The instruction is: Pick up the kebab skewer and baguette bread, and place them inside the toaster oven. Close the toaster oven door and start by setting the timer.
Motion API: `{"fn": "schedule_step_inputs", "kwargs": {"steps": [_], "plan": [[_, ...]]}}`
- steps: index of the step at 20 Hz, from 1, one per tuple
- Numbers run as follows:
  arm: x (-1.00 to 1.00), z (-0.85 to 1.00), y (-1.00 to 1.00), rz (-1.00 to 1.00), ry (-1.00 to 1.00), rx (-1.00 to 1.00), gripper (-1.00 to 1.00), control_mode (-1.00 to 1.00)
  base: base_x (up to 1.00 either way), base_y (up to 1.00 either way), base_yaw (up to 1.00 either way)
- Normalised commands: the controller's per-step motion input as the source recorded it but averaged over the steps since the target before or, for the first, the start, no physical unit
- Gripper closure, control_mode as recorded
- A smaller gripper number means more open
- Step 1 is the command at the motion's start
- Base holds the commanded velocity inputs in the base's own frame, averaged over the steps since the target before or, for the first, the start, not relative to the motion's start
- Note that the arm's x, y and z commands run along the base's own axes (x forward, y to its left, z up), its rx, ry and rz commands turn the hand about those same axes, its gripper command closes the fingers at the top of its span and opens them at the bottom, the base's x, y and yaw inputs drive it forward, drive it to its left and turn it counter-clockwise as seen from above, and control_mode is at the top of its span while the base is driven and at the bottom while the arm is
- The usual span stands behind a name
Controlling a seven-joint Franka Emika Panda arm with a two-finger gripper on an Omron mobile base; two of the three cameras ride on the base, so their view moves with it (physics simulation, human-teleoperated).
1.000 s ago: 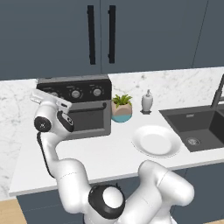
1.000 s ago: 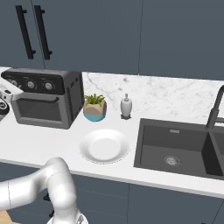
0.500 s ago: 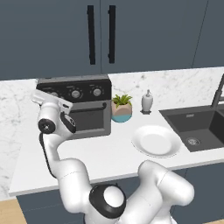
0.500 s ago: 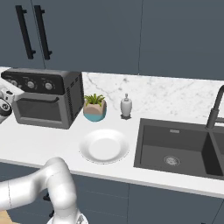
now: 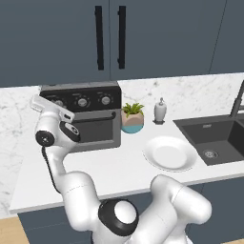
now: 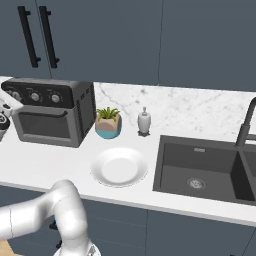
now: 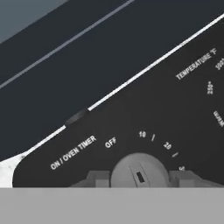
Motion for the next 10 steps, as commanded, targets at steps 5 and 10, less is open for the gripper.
{"fn": "schedule_step_inputs", "kwargs": {"steps": [5,10], "plan": [[-0.18,0.00,0.71,0.00,-0.04,0.31,1.00,-1.00,0.00,0.00,0.00],[-0.11,0.00,0.50,0.00,-0.03,0.34,1.00,-1.00,0.00,0.00,0.00]]}}
